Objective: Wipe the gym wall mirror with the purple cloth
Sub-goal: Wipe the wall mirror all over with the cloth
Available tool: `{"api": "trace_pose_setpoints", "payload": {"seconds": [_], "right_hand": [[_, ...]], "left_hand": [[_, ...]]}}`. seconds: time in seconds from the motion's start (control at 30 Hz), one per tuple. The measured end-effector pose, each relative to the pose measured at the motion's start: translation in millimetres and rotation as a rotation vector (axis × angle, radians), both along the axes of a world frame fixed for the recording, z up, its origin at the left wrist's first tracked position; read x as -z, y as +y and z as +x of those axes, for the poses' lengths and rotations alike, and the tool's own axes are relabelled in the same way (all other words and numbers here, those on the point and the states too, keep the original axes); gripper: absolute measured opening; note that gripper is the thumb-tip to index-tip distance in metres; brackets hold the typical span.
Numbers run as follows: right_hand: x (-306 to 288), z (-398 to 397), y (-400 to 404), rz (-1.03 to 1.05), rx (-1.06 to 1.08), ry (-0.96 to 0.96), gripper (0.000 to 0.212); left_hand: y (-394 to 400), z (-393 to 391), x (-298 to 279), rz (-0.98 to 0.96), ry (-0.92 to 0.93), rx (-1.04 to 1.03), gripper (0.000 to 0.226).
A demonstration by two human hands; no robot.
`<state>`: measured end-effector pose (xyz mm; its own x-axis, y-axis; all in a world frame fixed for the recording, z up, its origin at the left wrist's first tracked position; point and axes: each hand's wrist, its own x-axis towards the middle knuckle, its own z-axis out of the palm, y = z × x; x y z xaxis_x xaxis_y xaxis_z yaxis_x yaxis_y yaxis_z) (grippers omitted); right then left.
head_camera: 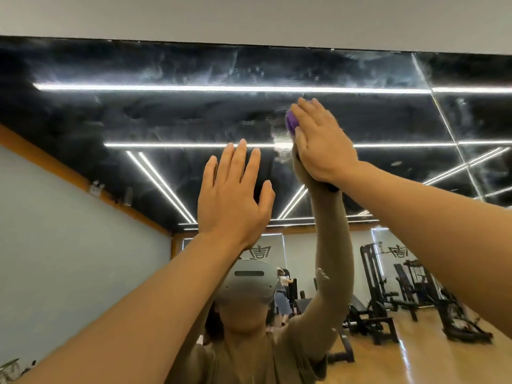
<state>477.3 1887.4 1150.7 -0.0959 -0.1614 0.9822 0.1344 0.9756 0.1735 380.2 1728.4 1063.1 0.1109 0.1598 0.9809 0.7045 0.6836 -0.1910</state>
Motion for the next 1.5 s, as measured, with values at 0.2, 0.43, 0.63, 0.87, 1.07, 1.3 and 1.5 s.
{"api": "trace_pose_setpoints", "payload": {"seconds": [0.2,0.43,0.63,0.87,1.07,1.3,1.5], "right_hand": [[19.6,26.8,47.5,-0.147,-0.007,0.047,0.051],[17.8,23.3,42.5,-0.222,0.026,0.054,0.054],[6.8,-1.4,-9.0,0.073,-0.006,-0.069,0.052],[-0.8,0.3,-2.4,0.201,-0.049,-0.107,0.050],[1.4,48.6,98.5,-0.064,-0.095,0.007,0.057],[19.6,78.2,163.4,-0.250,-0.054,0.120,0.054],[-2.7,54.8,127.2,-0.354,0.004,0.165,0.060]], "left_hand": [[1.8,-2.6,-0.1,-0.005,-0.012,-0.024,0.070],[7.9,8.8,1.1,0.025,-0.057,-0.053,0.081],[22.3,12.9,3.5,0.141,-0.114,-0.049,0.069],[22.8,11.9,4.1,0.180,-0.061,-0.042,0.070],[29.7,19.2,0.8,0.216,-0.103,-0.172,0.068],[37.1,14.1,5.0,0.259,-0.073,-0.102,0.074],[36.1,12.3,5.3,0.253,-0.088,-0.096,0.072]]}}
